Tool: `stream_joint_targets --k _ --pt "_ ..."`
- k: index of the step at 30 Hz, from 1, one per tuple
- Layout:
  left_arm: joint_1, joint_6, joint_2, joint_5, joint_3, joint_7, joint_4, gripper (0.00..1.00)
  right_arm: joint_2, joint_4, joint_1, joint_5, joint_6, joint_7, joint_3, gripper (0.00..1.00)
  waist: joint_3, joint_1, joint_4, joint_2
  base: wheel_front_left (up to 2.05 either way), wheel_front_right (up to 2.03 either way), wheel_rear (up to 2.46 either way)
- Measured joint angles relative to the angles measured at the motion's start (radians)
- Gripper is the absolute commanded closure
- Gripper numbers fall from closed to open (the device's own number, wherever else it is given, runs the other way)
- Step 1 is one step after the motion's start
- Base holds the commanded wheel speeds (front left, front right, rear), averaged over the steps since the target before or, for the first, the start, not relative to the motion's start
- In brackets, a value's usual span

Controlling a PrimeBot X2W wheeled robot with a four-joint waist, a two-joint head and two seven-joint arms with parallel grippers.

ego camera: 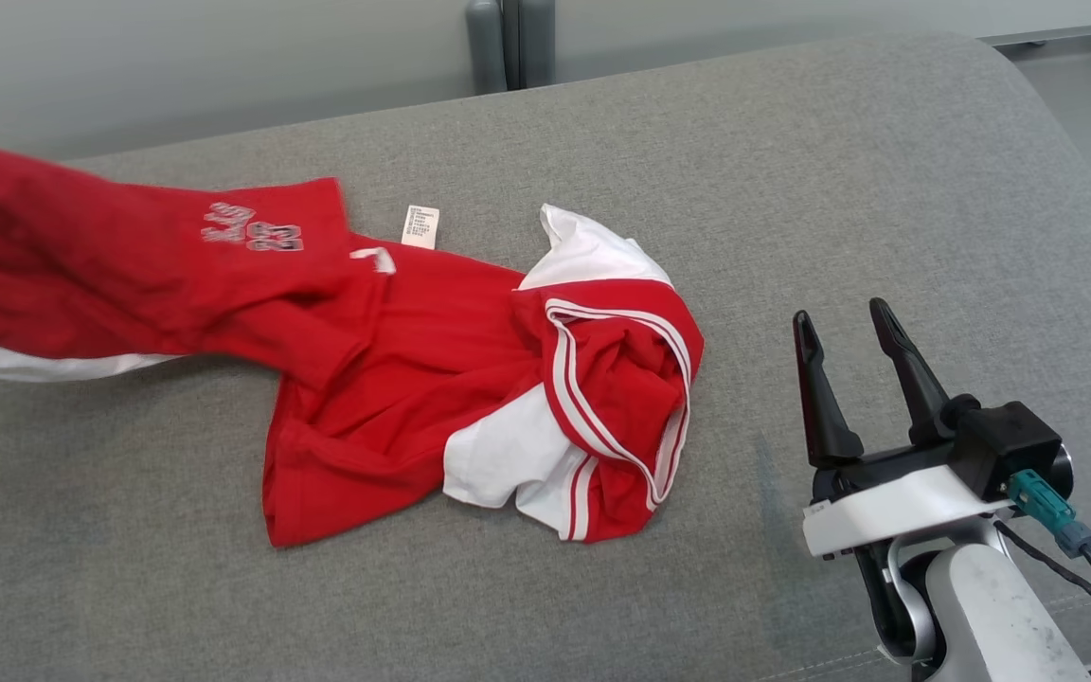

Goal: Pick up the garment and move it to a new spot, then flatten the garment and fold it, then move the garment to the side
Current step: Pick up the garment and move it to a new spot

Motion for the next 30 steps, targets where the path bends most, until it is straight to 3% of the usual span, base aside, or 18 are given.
stream_joint_targets --k 7,15,20,23,24,25,26,30 --pt "0.002 0.007 0.141 0.004 0.124 0.01 0.11 1.0 0.0 -0.002 -0.001 0.0 0.002 0.0 0.012 0.0 0.014 0.0 0.019 0.0 0.0 0.0 0.0" --pt "0.006 0.019 0.242 0.033 0.207 0.0 0.202 1.0 0.0 -0.001 -0.004 0.0 0.006 0.0 0.026 0.0 0.03 0.0 0.005 0.0 0.0 0.0 0.0" --pt "0.013 0.019 0.238 0.064 0.164 0.001 0.236 1.0 0.0 0.0 -0.008 0.0 0.008 0.0 0.026 0.0 0.04 0.0 -0.005 0.0 0.0 0.0 0.0" --pt "0.018 0.018 0.181 0.045 0.144 0.0 0.246 0.99 0.0 0.004 -0.018 0.0 0.011 0.0 0.038 0.0 0.047 0.0 -0.014 0.0 0.0 0.0 0.0" --pt "0.022 0.017 0.156 0.038 0.129 0.0 0.253 0.81 0.0 0.004 -0.024 0.0 0.012 0.0 0.042 0.0 0.05 0.0 -0.018 0.0 0.0 0.0 0.0" --pt "0.028 0.015 0.135 0.038 0.115 -0.001 0.256 0.48 0.0 0.006 -0.028 0.0 0.014 0.0 0.044 0.0 0.051 0.0 -0.022 0.0 0.0 0.0 0.0" --pt "0.033 0.014 0.116 0.038 0.107 -0.003 0.262 0.02 0.0 0.008 -0.03 0.0 0.017 0.0 0.045 0.0 0.052 0.0 -0.026 0.0 0.0 0.0 0.0" --pt "0.048 0.001 0.102 0.031 0.091 0.005 0.284 0.0 0.0 0.015 -0.031 0.0 0.019 0.0 0.043 0.0 0.052 0.0 -0.047 0.0 0.0 0.0 0.0"
